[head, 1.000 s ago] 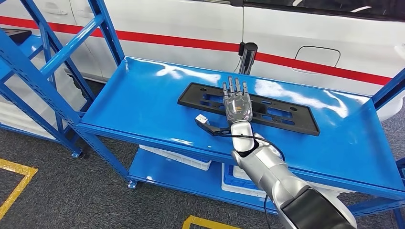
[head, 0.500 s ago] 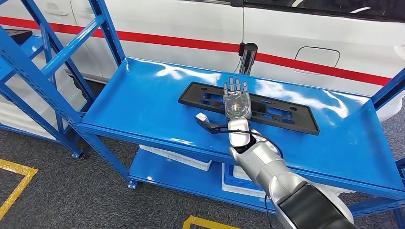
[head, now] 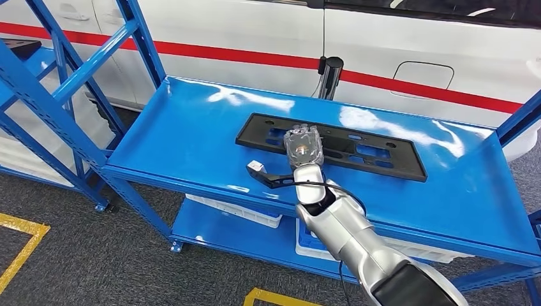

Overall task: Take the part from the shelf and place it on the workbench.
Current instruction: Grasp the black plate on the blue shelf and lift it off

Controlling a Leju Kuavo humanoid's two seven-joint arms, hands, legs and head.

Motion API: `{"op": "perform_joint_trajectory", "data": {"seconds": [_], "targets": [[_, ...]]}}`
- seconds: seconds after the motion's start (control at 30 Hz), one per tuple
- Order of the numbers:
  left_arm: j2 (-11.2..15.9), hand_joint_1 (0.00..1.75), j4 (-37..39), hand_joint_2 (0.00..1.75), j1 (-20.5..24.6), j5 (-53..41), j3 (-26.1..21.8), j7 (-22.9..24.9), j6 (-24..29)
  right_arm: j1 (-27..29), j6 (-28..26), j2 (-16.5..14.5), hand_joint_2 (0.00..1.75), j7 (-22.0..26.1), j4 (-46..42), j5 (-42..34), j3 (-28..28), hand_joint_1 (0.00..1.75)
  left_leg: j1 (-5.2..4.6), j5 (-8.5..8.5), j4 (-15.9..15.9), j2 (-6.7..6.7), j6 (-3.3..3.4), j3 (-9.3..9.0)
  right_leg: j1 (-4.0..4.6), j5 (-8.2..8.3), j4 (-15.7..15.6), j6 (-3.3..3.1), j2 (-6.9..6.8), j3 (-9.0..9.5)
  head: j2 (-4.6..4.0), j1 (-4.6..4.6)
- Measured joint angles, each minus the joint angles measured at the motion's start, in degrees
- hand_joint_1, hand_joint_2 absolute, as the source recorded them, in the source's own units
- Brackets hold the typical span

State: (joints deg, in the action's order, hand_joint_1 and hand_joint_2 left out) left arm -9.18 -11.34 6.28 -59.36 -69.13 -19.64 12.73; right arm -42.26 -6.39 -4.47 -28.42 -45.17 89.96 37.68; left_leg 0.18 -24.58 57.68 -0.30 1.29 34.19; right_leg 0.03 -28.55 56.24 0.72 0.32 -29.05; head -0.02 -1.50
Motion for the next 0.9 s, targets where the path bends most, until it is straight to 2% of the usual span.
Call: {"op": "perform_joint_trajectory", "data": {"seconds": [0.23,0.33,0.5,0.77,0.9], "targets": [[0.0,0.0,0.0,0.0,-0.1,0.4,-0.1,-0.5,0.3,2.5,0.7,1.3,1.75,1.0,-9.2,0.0,2.1,1.75,0.0,0.0,0.0,0.0,0.0,0.15,0.0,0.0,0.0,0.0,0.0,-0.14,0.0,0.01],[0.0,0.0,0.0,0.0,-0.1,0.5,-0.3,-0.8,0.4,3.9,-1.1,1.7,1.75,1.8,-13.7,0.0,2.6,1.75,0.0,-0.01,0.0,0.0,0.0,0.18,0.0,-0.01,0.0,0.0,0.0,-0.17,0.0,0.01],[-0.1,0.0,0.0,0.0,-0.1,0.5,-0.4,-0.8,0.6,6.3,-11.3,1.6,1.75,5.6,-18.4,-0.2,0.8,1.75,0.0,-0.01,0.0,-0.01,-0.01,0.22,0.0,-0.01,0.0,0.0,-0.01,-0.21,-0.01,0.0],[-0.3,0.0,0.0,0.0,-0.1,0.1,-0.4,-0.7,1.3,7.7,-28.2,1.1,1.75,11.9,-20.6,-0.6,-6.5,1.75,-0.01,0.0,0.0,-0.02,0.0,0.22,-0.01,0.0,0.0,0.0,-0.01,-0.19,0.0,0.01],[-0.4,0.0,0.0,0.0,-0.1,-0.1,-0.4,-0.4,1.7,8.3,-32.5,0.9,1.75,18.6,-25.9,-3.0,-10.9,1.75,-0.02,0.0,0.0,-0.02,0.0,0.24,-0.01,0.01,0.0,0.01,-0.01,-0.2,0.0,0.01]]}}
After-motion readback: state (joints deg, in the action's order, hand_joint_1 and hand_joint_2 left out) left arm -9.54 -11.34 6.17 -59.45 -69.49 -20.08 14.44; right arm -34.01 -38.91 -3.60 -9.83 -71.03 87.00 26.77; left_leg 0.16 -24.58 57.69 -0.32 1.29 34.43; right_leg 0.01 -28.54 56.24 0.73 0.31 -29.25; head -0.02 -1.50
